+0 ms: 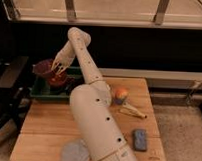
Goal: Stack bowls into tray
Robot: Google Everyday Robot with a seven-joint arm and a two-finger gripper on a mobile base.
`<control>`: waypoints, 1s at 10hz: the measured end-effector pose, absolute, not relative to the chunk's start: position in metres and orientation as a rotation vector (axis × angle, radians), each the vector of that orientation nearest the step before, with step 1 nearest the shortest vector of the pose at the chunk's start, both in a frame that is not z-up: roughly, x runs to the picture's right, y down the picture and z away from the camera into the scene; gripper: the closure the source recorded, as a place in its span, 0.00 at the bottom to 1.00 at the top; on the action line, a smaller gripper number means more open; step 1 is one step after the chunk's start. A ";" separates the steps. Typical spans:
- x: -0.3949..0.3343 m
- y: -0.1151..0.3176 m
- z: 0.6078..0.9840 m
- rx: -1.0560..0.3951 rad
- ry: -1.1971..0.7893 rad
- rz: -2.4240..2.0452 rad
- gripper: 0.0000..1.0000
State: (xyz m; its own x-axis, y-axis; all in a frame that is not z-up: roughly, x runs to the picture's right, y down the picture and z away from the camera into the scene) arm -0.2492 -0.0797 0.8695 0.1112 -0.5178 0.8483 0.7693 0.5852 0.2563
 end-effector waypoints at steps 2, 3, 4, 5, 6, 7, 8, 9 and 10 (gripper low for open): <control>-0.249 -0.080 0.869 -0.275 -1.105 -0.963 0.85; -0.249 -0.080 0.869 -0.275 -1.105 -0.963 0.86; -0.250 -0.080 0.869 -0.275 -1.105 -0.963 0.82; -0.250 -0.080 0.869 -0.275 -1.105 -0.963 0.73; -0.250 -0.080 0.869 -0.275 -1.105 -0.963 0.64; -0.250 -0.080 0.869 -0.275 -1.105 -0.963 0.54; -0.250 -0.080 0.869 -0.275 -1.105 -0.963 0.42; -0.250 -0.080 0.869 -0.275 -1.105 -0.963 0.33; -0.250 -0.080 0.869 -0.275 -1.105 -0.963 0.24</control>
State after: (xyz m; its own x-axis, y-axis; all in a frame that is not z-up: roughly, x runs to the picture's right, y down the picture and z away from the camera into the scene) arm -0.2501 -0.0797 0.8692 0.1102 -0.5181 0.8482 0.7694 0.5847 0.2572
